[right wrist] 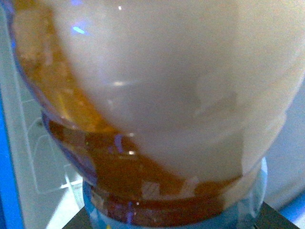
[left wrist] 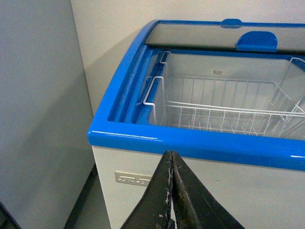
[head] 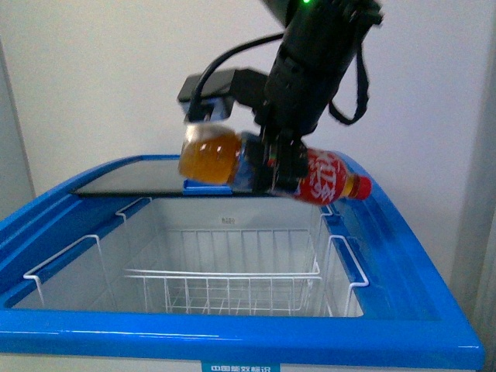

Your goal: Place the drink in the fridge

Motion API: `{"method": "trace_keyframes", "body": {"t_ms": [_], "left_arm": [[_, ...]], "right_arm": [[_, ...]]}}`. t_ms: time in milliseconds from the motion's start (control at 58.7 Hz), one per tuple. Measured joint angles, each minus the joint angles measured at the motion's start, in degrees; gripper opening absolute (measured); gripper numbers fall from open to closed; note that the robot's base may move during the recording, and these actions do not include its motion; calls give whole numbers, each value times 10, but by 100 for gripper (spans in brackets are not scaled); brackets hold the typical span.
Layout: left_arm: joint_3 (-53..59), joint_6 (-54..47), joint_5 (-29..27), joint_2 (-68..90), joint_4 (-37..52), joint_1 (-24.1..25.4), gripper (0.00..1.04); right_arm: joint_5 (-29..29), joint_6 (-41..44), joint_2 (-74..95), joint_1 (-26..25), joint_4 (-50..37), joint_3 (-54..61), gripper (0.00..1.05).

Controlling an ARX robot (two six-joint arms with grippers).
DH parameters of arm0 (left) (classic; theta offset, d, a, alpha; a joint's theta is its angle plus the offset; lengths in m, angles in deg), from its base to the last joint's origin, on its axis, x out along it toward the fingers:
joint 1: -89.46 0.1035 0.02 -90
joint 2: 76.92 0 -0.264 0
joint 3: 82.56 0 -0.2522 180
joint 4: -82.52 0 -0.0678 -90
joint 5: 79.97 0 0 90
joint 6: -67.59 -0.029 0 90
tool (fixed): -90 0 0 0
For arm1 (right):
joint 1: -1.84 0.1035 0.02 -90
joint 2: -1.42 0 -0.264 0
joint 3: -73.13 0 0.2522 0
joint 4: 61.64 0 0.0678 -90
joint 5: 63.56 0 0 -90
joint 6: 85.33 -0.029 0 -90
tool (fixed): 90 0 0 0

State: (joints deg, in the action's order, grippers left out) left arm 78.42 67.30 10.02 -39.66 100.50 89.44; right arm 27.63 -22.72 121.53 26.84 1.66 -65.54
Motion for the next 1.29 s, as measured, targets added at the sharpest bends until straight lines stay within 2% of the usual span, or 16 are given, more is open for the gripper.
{"method": "trace_keyframes", "body": {"t_ms": [119,307,409,784,937,1295], "left_arm": [[13,0,0,-37,-24,0,3],[26,0,0,-84,-58,0,3],[44,0,0,-102,-51,0,3],[44,0,1,-200,-145,0,3],[44,0,0,-224,-168,0,3],[44,1,0,-278,-222,0,3]], "right_arm": [[12,2,56,31,3,-7,38],[21,7,113,49,5,-33,38],[28,14,144,50,5,-62,38],[46,14,262,43,-22,-160,38],[47,10,260,45,-49,-142,38],[70,-1,249,42,-141,-11,38]]}}
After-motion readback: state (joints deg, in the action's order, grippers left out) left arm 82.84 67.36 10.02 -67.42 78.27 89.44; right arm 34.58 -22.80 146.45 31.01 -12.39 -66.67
